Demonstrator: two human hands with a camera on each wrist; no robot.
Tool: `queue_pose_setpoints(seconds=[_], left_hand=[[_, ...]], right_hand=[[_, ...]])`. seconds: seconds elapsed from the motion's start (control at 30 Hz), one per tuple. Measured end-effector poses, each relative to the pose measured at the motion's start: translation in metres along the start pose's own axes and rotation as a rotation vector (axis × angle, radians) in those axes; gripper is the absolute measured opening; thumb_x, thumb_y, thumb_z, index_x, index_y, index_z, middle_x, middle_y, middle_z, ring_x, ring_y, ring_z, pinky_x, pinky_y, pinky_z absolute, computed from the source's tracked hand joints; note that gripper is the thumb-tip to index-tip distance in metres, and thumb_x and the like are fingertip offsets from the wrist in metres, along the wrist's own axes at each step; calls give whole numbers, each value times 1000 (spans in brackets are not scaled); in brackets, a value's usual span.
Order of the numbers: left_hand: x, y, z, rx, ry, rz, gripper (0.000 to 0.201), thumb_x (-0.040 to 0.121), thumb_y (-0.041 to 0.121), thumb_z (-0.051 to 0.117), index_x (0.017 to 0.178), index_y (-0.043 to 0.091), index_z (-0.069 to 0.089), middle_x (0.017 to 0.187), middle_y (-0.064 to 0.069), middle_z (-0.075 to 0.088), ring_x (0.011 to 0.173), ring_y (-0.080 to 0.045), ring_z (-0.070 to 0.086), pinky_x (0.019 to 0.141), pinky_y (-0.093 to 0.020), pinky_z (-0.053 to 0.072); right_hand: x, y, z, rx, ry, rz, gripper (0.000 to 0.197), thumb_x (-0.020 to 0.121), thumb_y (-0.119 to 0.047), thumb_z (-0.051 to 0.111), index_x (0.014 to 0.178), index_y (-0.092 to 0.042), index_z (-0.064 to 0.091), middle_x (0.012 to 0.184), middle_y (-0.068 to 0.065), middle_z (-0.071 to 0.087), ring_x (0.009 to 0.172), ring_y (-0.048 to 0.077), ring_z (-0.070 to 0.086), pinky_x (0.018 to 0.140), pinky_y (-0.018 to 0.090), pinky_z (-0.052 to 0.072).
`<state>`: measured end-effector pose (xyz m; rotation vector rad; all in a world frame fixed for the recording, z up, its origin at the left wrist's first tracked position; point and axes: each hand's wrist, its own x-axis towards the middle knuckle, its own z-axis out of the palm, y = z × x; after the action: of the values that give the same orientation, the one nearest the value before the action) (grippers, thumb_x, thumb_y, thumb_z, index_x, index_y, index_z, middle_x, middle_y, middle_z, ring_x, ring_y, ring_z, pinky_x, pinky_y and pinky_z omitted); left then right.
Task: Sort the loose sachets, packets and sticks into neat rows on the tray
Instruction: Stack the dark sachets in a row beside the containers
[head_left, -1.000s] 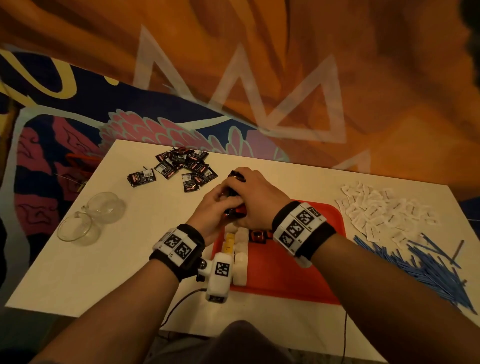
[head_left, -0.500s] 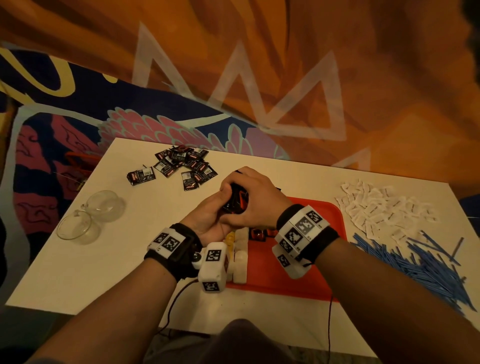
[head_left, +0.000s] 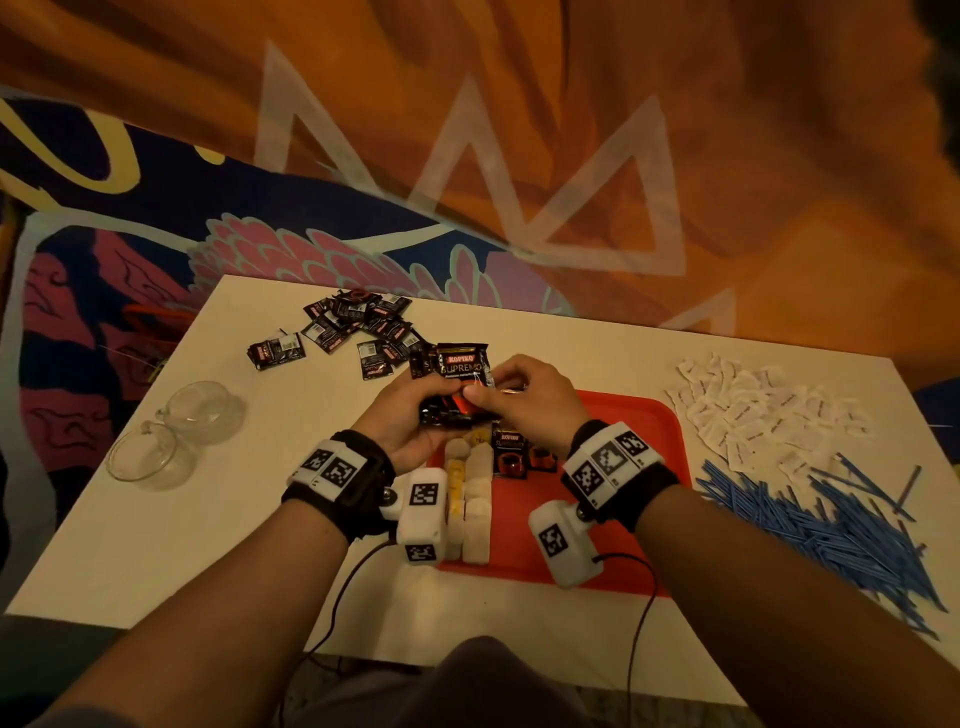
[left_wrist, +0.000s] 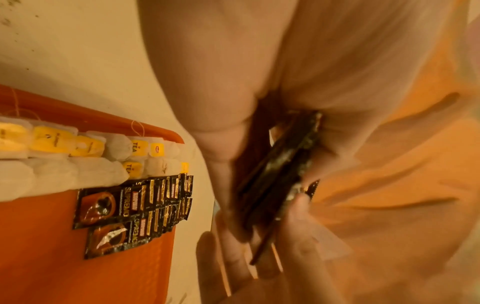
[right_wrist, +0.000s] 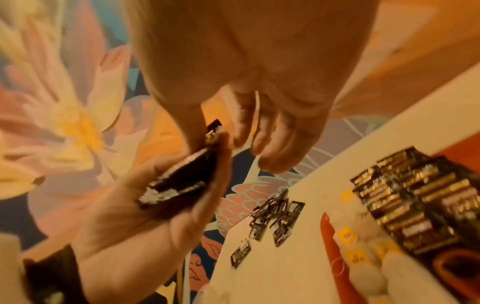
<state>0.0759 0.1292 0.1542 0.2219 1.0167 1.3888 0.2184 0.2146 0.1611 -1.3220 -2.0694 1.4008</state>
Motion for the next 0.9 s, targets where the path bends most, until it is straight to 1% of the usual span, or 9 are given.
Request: queue_pose_setpoints(seconds=[0.1, 0.17, 0.23, 0.37, 0.47, 0.53, 0.63, 0.8, 0.9], left_hand=[[5, -4, 3, 154, 44, 92, 40, 91, -13, 50, 123, 11, 58, 108, -14, 71, 94, -26, 71, 71, -38, 60], [7, -7, 6, 222, 72, 134, 45, 89, -18, 50, 120, 15, 57, 115, -17, 68, 105, -30, 67, 83, -41, 58], [10, -9, 8, 252, 115, 169, 43, 88, -17, 54, 116, 15, 57, 112, -16, 67, 107, -31, 65, 84, -38, 56], [15, -8, 10, 230, 177, 204, 32, 90, -3, 63, 120, 9, 57, 103, -12, 62, 100, -27, 66, 74, -33, 57], [19, -9, 13, 235, 251, 180, 14, 91, -6, 58, 100, 5, 62, 89, -12, 65, 81, -24, 67, 66, -35, 56], [22, -12, 12, 245, 265, 131, 11, 91, -6, 57, 93, 4, 61, 84, -13, 64, 75, -25, 66, 61, -34, 55], [24, -17, 8, 229, 225, 71, 9, 92, -1, 60, 99, 5, 63, 87, -12, 69, 75, -24, 70, 55, -32, 55], [25, -28, 9, 253, 131, 33, 7, 93, 4, 61, 96, 8, 67, 79, -5, 74, 76, -20, 72, 60, -31, 57], [29, -42, 7, 247, 138, -52, 9, 94, 3, 59, 99, 5, 66, 80, -9, 73, 74, -23, 71, 61, -34, 58]], right_hand=[[5, 10, 8, 105, 29, 27, 16, 80, -21, 80, 80, -22, 64, 85, 1, 68, 87, 24, 68, 81, 44, 57], [5, 16, 12, 145, 23, 51, 15, 82, -13, 77, 81, -20, 64, 86, 8, 71, 84, 29, 71, 77, 53, 58], [4, 18, 13, 105, 15, 39, 12, 83, -12, 75, 86, -15, 64, 84, 9, 72, 79, 29, 72, 73, 54, 59], [0, 21, 10, 41, -50, 2, 11, 83, -11, 75, 89, -17, 67, 73, -5, 70, 73, 17, 72, 74, 44, 60], [-1, 23, 5, -2, -55, -31, 11, 80, -14, 78, 87, -21, 73, 67, -14, 66, 74, 8, 66, 77, 34, 57], [-3, 24, 2, -25, -58, -37, 13, 79, -15, 80, 90, -19, 75, 73, -15, 66, 79, 6, 63, 77, 27, 53], [-7, 31, -1, 14, -73, -29, 12, 78, -14, 81, 87, -22, 76, 76, -15, 69, 79, 5, 64, 75, 24, 52], [-10, 51, 0, 47, -38, 0, 11, 76, -14, 83, 79, -22, 76, 74, -7, 71, 67, 5, 64, 64, 21, 50], [-14, 68, 2, -47, -47, -11, 10, 74, -20, 85, 74, -14, 76, 65, -6, 66, 53, -2, 52, 51, 10, 36]])
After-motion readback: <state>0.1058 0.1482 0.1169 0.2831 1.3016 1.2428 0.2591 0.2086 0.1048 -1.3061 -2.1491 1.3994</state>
